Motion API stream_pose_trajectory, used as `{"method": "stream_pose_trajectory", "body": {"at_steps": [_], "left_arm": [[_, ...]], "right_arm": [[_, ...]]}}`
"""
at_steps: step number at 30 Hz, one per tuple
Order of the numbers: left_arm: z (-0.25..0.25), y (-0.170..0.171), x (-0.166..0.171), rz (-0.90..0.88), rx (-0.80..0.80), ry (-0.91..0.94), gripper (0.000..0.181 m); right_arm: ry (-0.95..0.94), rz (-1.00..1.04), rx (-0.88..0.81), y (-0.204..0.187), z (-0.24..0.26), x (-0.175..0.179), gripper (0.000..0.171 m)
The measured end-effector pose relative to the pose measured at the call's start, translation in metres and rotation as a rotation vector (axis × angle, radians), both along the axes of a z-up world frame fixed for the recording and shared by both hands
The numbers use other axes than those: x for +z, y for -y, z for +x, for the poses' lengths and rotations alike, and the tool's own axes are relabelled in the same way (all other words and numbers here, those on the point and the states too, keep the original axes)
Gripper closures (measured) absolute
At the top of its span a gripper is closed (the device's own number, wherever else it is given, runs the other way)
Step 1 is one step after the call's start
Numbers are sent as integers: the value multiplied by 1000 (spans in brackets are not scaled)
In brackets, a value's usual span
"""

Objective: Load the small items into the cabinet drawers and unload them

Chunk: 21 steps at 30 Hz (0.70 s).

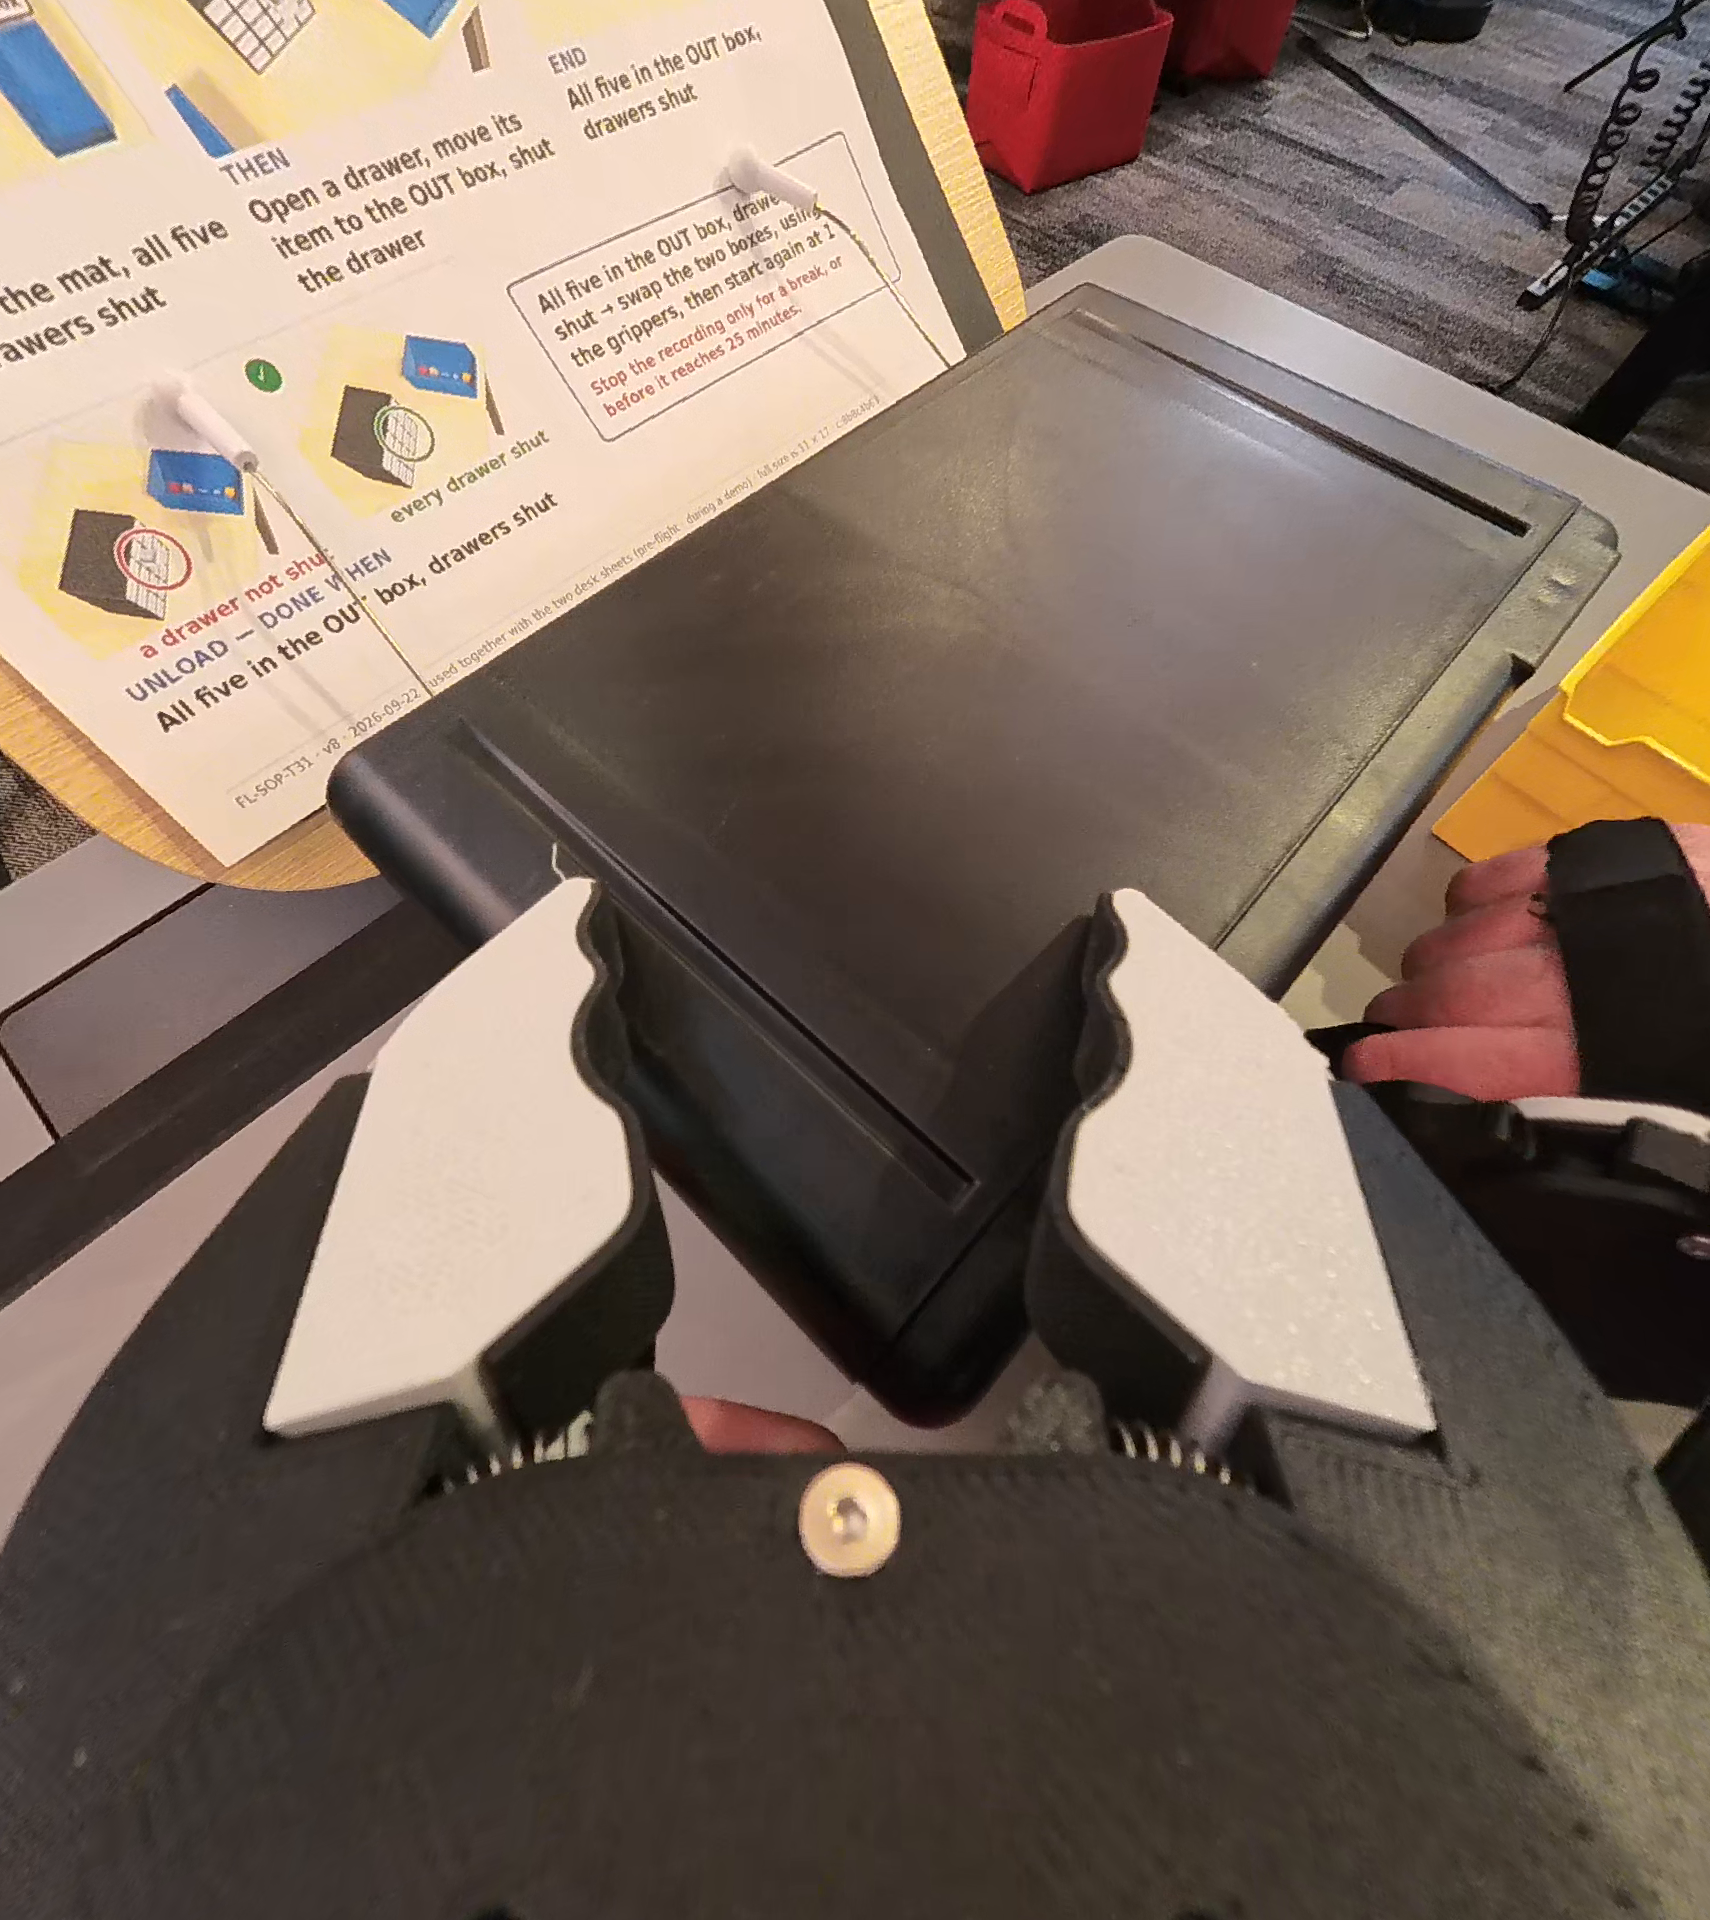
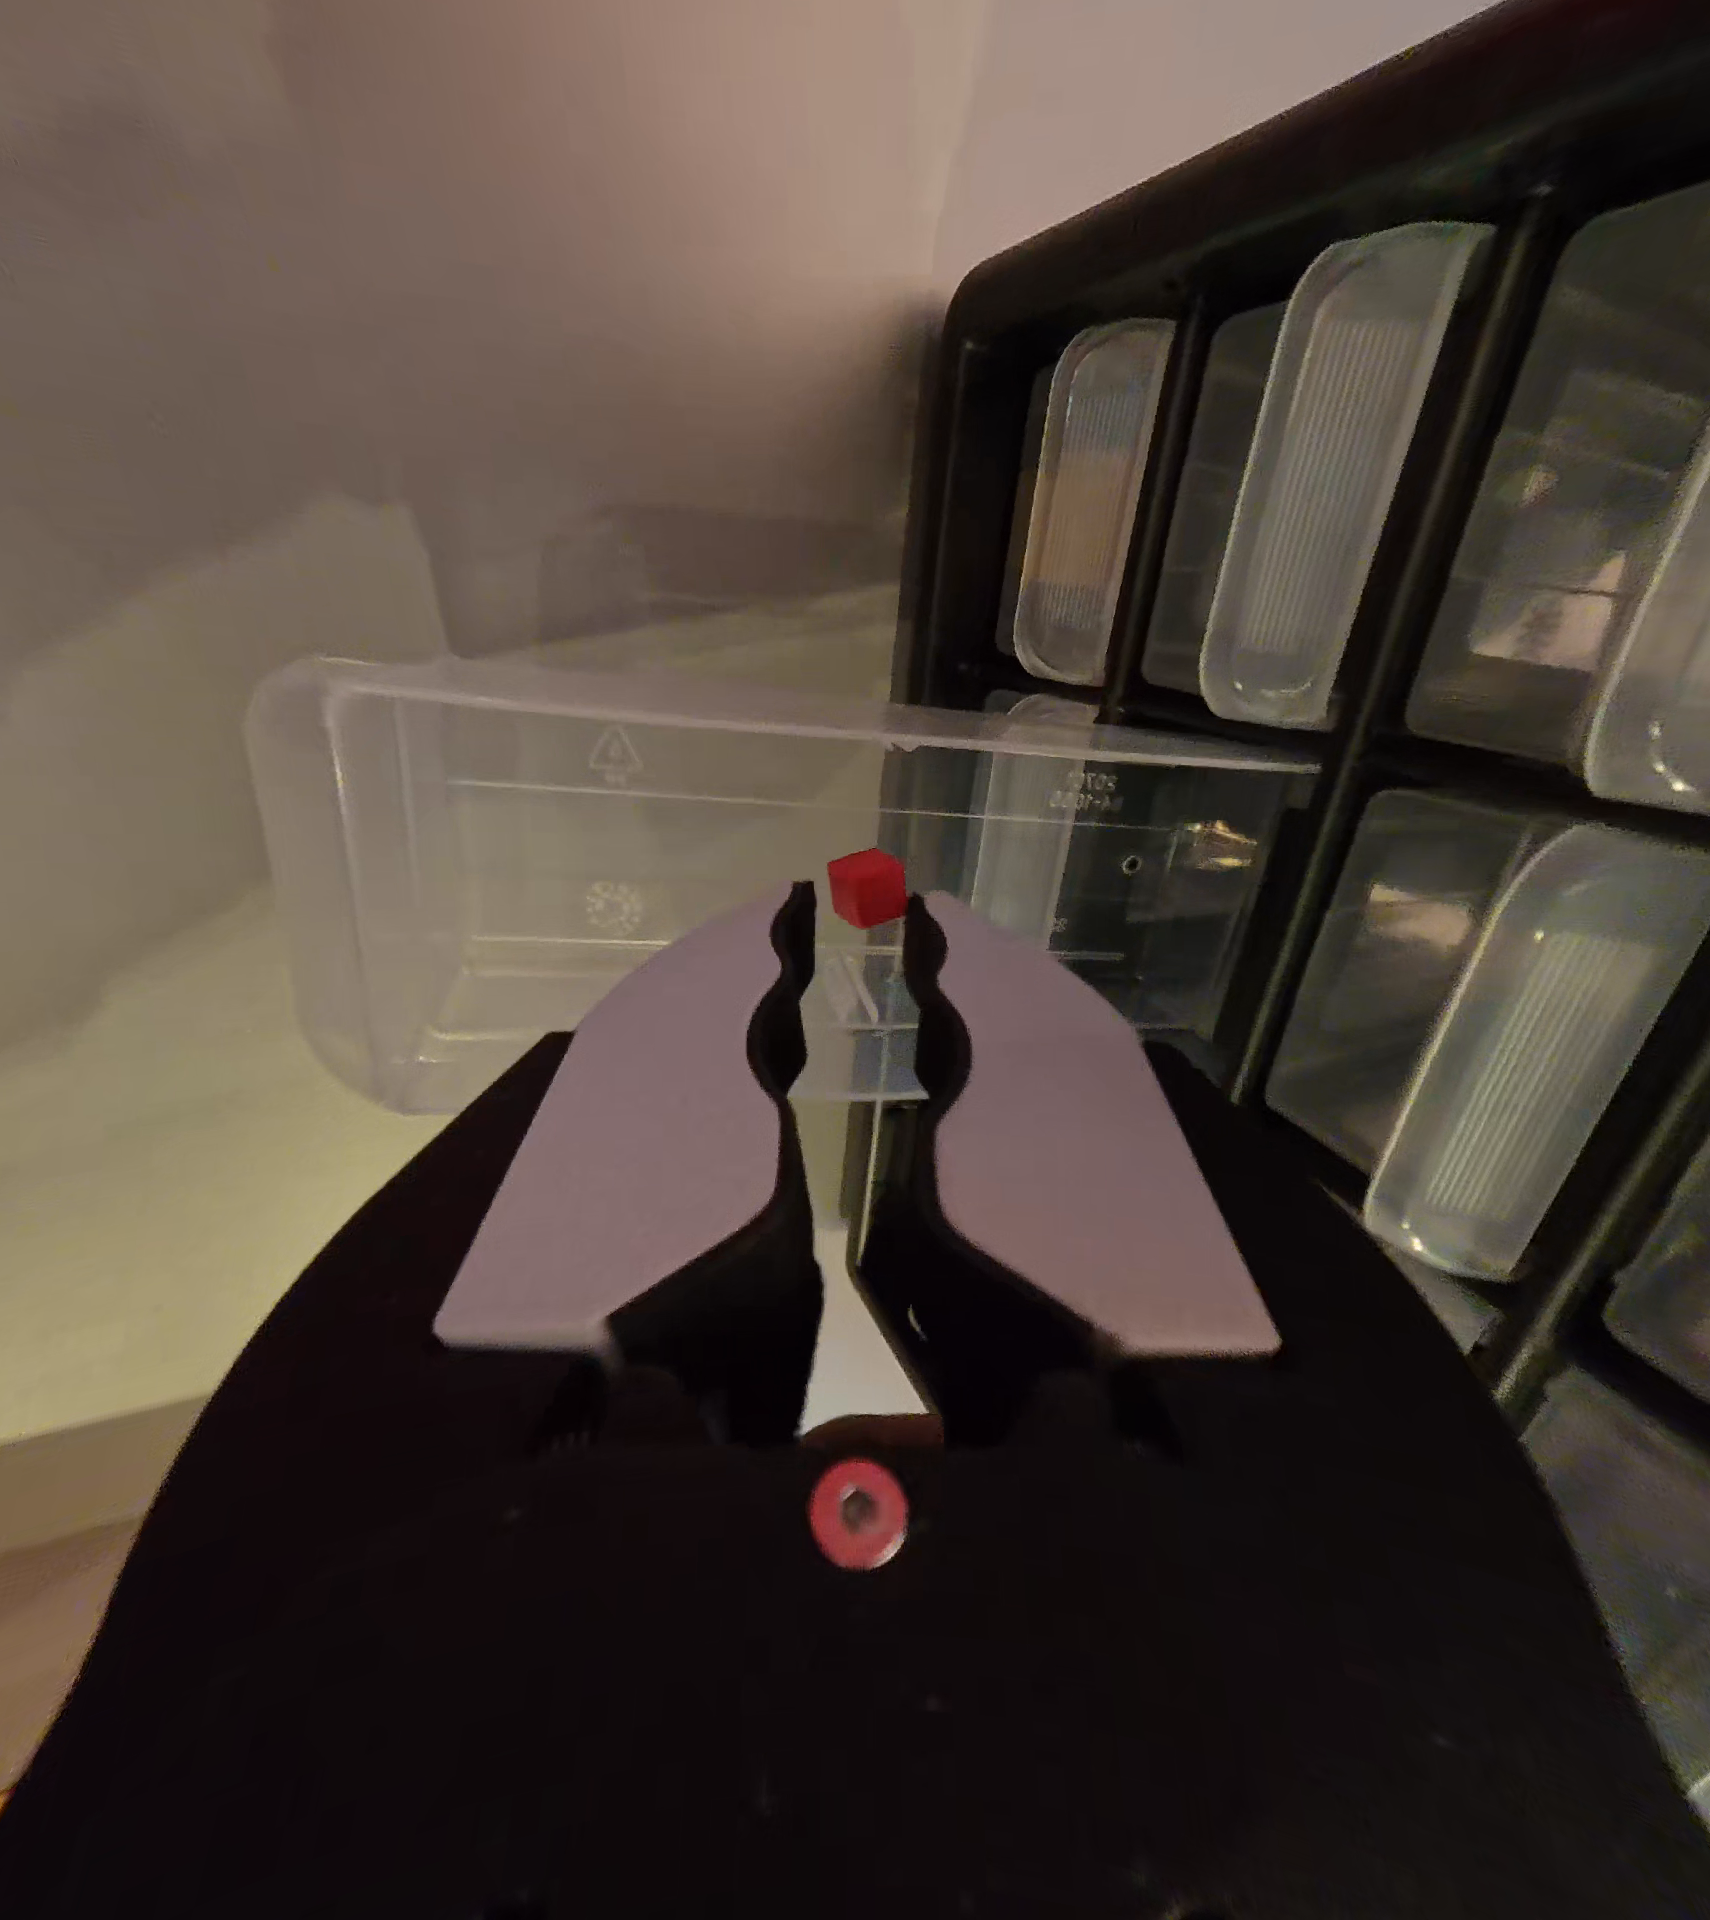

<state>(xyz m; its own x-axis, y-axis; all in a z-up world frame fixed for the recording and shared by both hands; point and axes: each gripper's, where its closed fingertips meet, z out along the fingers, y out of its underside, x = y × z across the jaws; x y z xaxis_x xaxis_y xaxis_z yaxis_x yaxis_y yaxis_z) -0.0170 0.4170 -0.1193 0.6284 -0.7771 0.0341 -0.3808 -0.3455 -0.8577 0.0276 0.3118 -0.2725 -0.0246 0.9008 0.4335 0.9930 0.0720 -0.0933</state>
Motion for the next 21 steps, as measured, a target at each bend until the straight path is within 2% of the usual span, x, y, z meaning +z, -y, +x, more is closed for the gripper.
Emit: {"method": "stream_pose_trajectory", "body": {"at_steps": [4, 6, 11, 16, 21], "left_arm": [[0, 0, 0, 0, 0, 0, 95], [0, 0, 0, 0, 1, 0, 95], [0, 0, 0, 0, 1, 1, 95], [0, 0, 0, 0, 1, 3, 95], [0, 0, 0, 2, 1, 8, 95]], "right_arm": [[52, 20, 21, -3, 0, -1, 154], [69, 30, 28, -6, 0, -1, 162], [96, 23, 51, -6, 0, -1, 163], [23, 20, 28, -4, -4, 6, 163], [-98, 77, -13, 1, -5, 42, 163]]}}
